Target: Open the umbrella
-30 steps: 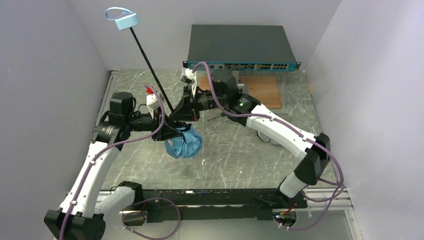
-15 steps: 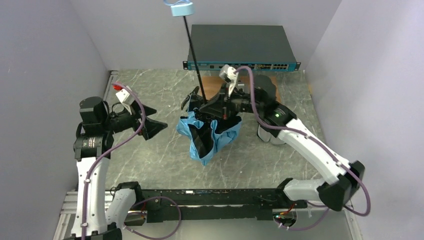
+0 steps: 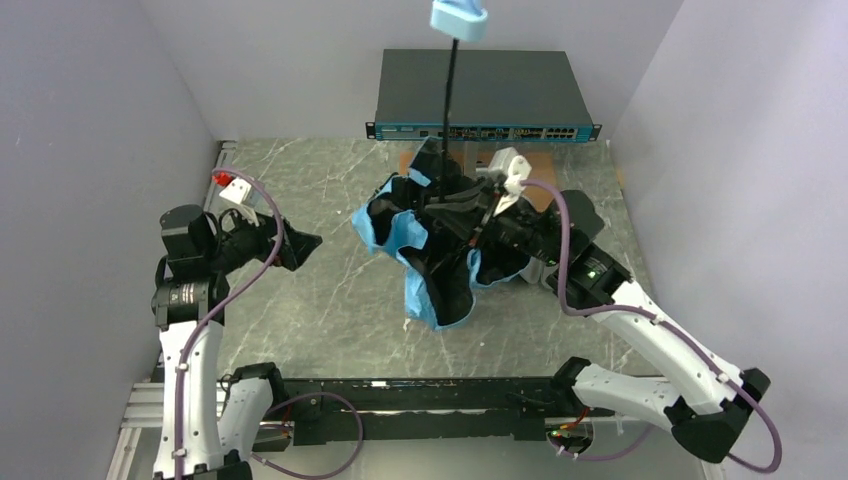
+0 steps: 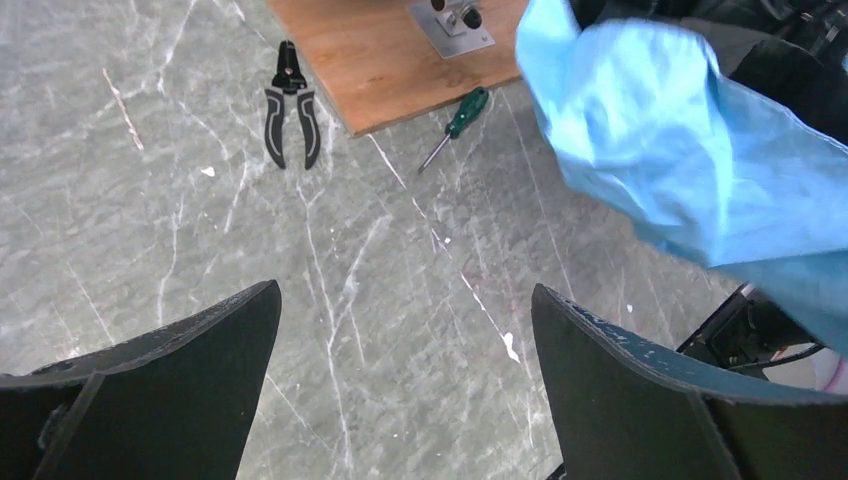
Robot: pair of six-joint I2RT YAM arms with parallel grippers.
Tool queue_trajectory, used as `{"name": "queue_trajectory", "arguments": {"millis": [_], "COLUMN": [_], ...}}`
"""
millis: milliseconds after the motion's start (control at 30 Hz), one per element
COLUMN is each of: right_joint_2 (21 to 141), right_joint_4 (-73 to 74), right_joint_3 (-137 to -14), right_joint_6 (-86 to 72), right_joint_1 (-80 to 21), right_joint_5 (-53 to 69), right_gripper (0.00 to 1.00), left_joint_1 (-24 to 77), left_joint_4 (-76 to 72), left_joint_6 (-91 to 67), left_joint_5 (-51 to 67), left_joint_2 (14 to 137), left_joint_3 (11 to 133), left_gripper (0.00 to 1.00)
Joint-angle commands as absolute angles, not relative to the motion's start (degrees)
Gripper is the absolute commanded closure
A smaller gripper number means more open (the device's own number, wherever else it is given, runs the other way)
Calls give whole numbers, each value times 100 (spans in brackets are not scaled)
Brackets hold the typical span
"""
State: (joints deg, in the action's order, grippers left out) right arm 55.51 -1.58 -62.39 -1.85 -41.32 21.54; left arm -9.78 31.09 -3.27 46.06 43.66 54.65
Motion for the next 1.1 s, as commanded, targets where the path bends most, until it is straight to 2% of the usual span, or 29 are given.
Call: {"name": "queue_trajectory", "arguments": {"millis": [0, 67, 133, 233, 400, 533, 600, 733, 900, 933, 1033, 1067], "right_joint_2": [5864, 5756, 5489, 5203, 5452, 5551, 5606, 5763, 6001, 6042, 6217, 6263], "right_joint_4": [-1093, -828, -731, -870, -1163, -1371, -1356, -1398, -1533, -1559, -1568, -1558], "right_joint_3": [-6358, -6442, -6231, -5884, -5852, -5842, -5862, -5875, -5921, -5945, -6016, -6033], "right_joint_6": [245, 674, 938, 927, 665, 705, 666, 505, 418, 409, 396, 408], "right_joint_1": [-5100, -5237, -4949, -4388, -4796, -4863, -4866, -4877, -4923, -4944, -4997, -5007], "right_joint_5": [2184, 1892, 1429, 2041, 2313, 2510, 2627, 2902, 3024, 3031, 3036, 3036], "right_gripper": [100, 100, 100, 100, 100, 100, 100, 100, 100, 100, 100, 100], "left_joint_1": [-1009, -1011, -1011, -1011, -780, 30, 166, 525, 1410, 1549, 1831, 1889], "left_joint_4": [3151, 3468, 3970, 4330, 3852, 3740, 3535, 2477, 1740, 1656, 878, 639], "left_joint_6": [-321, -147, 416, 1220, 1241, 1620, 1491, 710, 54, 37, -683, -877], "left_joint_5": [4730, 4867, 4940, 5379, 6345, 6051, 6221, 6518, 6378, 6278, 5930, 5887], "left_joint_2": [4692, 4867, 4953, 4843, 4795, 4980, 5111, 5281, 5714, 5793, 5839, 5847], "left_joint_3": [5504, 5841, 6299, 6692, 6825, 7256, 7458, 7711, 8283, 8363, 8174, 8090], "left_gripper": [0, 0, 0, 0, 0, 0, 1, 13, 17, 16, 5, 4]}}
